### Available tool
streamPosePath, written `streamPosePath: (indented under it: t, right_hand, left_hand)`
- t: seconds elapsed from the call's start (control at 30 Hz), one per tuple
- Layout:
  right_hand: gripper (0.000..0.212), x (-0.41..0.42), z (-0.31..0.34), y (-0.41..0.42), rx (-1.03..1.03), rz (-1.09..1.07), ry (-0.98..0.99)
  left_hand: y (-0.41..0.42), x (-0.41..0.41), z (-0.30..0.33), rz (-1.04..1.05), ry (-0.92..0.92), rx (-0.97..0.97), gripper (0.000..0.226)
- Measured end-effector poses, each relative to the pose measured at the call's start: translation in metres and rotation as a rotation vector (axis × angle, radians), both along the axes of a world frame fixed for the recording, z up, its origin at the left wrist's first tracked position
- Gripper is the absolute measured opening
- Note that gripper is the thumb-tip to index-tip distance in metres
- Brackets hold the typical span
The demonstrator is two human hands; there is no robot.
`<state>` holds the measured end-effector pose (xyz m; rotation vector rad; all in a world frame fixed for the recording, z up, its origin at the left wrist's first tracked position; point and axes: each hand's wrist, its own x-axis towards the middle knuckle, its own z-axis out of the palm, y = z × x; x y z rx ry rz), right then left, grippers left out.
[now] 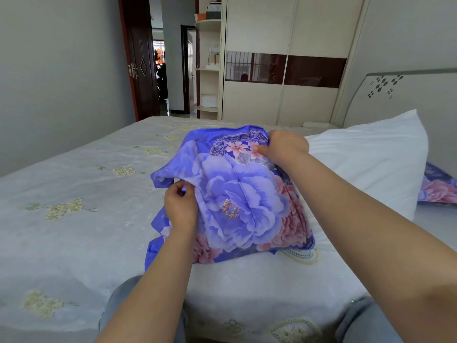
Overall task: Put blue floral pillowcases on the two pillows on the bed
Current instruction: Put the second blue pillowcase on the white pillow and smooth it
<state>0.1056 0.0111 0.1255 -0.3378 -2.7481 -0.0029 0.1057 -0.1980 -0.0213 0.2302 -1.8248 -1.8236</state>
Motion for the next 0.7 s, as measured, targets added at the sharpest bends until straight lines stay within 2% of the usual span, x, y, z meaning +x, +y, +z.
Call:
streamPosePath:
  t: [0.13,0.23,0.3,0.4,0.5,0.6,0.7]
  right_hand:
    - [0.028,-0.006,-0.006,-0.005,0.005,0.091,0.12]
    - [0.018,-0.015,-0.013,-0.003,-0.181,0.151,0.139]
    - [0.034,-0.02,-0.013,-0.002,-0.374,0.077,0.058]
    - [0.05,-0.027,-0.009,-0.002,-0.437,-0.06,-0.015]
    - [0.041,-0.035,-0.004,-0.003,-0.594,-0.031,0.134]
    - [0.041,-0.037,0.001,0.002,-0.773,-0.021,0.31]
    - [0.039,-0.033,0.003,0.019,-0.814,-0.057,0.391]
  left_hand:
    - [0.004,-0.003,0.007,-0.072,-0.052,-0.023,0.03]
    - [0.003,-0.011,0.008,-0.036,-0.086,-0.066,0.028]
    - [0.006,-0.012,0.008,-0.007,-0.077,-0.067,0.021]
    - [0.008,-0.009,0.008,0.041,0.005,-0.026,0.016]
    - [0.01,-0.001,0.012,0.042,0.085,-0.001,0.014]
    - [0.011,0.001,0.012,0.04,0.182,-0.071,0.017]
    - [0.007,-0.004,0.011,0.08,0.121,-0.181,0.02]
